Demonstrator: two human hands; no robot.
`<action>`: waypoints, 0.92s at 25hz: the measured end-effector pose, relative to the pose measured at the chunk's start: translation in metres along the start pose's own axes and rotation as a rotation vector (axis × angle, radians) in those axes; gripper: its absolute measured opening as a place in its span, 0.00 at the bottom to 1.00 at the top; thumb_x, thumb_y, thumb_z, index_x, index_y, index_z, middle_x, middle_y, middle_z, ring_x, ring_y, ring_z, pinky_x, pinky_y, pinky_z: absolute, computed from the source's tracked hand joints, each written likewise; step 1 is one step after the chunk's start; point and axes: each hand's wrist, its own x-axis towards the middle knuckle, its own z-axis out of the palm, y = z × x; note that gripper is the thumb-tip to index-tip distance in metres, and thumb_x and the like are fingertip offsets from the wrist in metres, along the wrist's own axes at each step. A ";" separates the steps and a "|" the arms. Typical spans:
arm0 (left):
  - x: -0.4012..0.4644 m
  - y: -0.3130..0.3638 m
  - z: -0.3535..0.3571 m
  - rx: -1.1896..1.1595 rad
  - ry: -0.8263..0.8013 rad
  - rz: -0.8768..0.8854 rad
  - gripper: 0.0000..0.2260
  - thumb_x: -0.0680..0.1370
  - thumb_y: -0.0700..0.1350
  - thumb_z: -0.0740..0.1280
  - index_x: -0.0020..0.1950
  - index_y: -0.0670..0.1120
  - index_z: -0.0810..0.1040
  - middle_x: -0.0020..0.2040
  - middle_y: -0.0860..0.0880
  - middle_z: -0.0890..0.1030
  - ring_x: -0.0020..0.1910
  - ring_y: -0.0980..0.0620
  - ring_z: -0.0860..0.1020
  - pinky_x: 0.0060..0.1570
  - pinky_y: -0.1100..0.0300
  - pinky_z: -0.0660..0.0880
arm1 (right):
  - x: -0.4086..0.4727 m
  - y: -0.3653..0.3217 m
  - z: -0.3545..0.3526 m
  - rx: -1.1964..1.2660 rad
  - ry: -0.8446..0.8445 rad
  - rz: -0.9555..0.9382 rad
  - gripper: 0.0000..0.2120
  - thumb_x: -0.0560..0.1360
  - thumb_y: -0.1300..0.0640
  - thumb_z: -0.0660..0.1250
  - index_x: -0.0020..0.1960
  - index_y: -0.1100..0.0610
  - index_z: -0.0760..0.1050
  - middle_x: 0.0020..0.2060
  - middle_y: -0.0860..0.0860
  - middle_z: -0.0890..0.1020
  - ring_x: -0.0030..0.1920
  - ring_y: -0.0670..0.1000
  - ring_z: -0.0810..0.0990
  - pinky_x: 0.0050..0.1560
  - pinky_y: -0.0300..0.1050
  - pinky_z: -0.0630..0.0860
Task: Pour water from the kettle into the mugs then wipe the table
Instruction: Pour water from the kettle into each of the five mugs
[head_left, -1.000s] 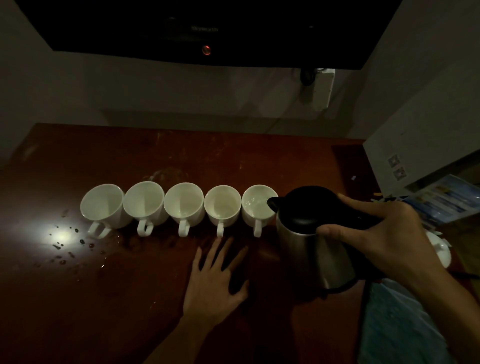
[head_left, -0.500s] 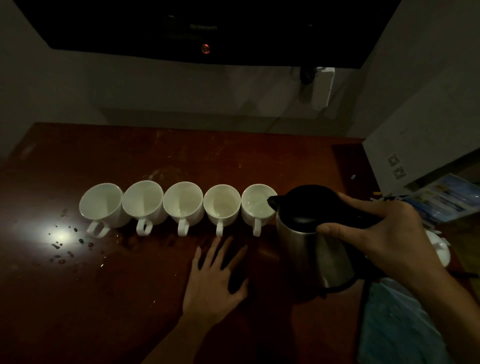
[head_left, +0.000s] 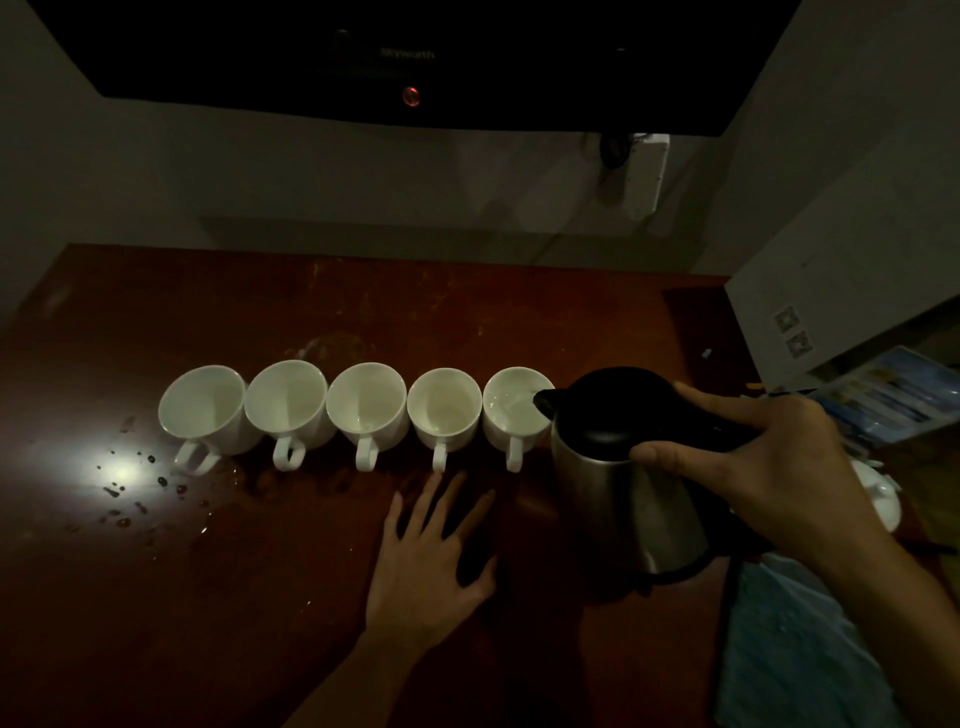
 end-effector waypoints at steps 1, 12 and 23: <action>0.000 0.000 0.000 0.001 -0.002 0.001 0.33 0.78 0.71 0.54 0.81 0.64 0.54 0.81 0.50 0.57 0.81 0.47 0.49 0.75 0.40 0.44 | 0.000 0.000 0.000 0.003 -0.002 0.004 0.45 0.52 0.33 0.75 0.66 0.50 0.79 0.55 0.44 0.84 0.51 0.42 0.82 0.50 0.43 0.81; 0.001 0.000 -0.001 0.005 -0.005 0.008 0.33 0.77 0.70 0.57 0.80 0.63 0.58 0.80 0.49 0.61 0.81 0.46 0.51 0.73 0.38 0.49 | -0.001 -0.002 0.000 -0.001 0.002 -0.032 0.45 0.53 0.34 0.74 0.67 0.52 0.79 0.55 0.48 0.85 0.50 0.42 0.82 0.47 0.42 0.81; 0.000 0.001 0.000 -0.002 -0.005 0.002 0.33 0.76 0.69 0.60 0.79 0.62 0.60 0.80 0.49 0.62 0.81 0.47 0.52 0.73 0.39 0.50 | 0.001 -0.001 0.003 -0.007 0.003 -0.017 0.45 0.53 0.34 0.75 0.66 0.52 0.80 0.54 0.49 0.86 0.51 0.45 0.83 0.48 0.40 0.79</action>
